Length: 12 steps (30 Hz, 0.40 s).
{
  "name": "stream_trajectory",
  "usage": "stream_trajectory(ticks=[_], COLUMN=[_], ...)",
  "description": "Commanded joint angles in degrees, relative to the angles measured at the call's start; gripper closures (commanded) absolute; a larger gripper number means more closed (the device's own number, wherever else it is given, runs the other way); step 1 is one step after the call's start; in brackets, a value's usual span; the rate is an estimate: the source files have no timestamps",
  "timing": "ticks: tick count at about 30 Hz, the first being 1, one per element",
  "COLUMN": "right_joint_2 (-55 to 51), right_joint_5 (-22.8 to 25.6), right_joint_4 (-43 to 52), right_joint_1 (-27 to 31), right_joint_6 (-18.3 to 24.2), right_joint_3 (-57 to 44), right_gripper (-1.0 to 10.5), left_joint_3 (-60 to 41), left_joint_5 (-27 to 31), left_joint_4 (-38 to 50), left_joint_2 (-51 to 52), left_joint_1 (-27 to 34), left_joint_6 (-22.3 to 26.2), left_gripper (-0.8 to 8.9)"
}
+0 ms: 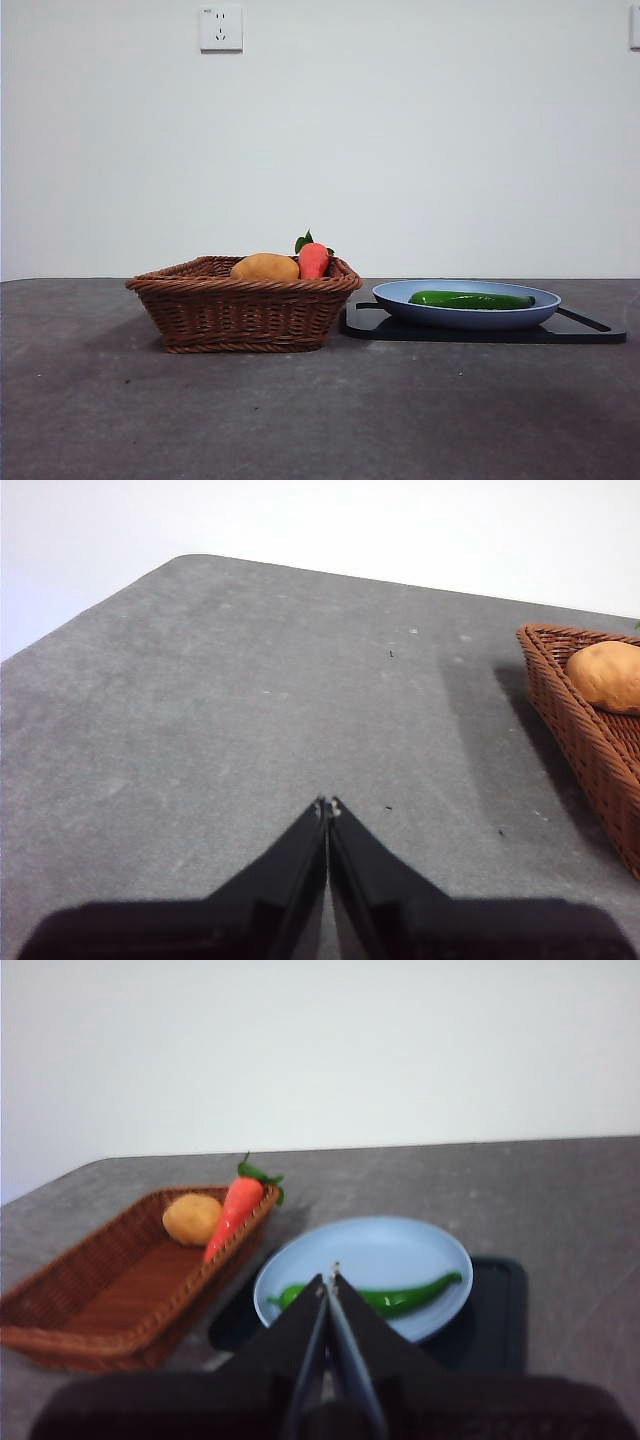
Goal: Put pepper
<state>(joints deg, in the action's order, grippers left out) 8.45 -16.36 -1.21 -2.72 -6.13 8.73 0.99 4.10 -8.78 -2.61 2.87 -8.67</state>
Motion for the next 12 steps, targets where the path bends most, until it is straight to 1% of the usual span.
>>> stream_trajectory(ticks=[1, 4, 12], right_joint_2=[-1.88, -3.45, -5.77], right_joint_5=[4.13, 6.27, 6.23], right_joint_4=[1.62, 2.45, 2.29], right_joint_1=[-0.94, -1.33, -1.44], right_joint_6=[-0.79, -0.87, -0.57], right_joint_3=[-2.89, -5.29, -7.74], right_gripper=[9.4, 9.4, 9.4], left_joint_3=[-0.61, -0.61, -0.61], left_joint_5=[0.09, 0.09, 0.07], left_joint_4=[0.57, 0.57, 0.57], left_joint_2=[0.17, 0.17, 0.17], left_joint_1=[0.22, 0.22, 0.2], left_joint_6=[-0.33, -0.33, -0.33], left_gripper=[8.05, 8.05, 8.05])
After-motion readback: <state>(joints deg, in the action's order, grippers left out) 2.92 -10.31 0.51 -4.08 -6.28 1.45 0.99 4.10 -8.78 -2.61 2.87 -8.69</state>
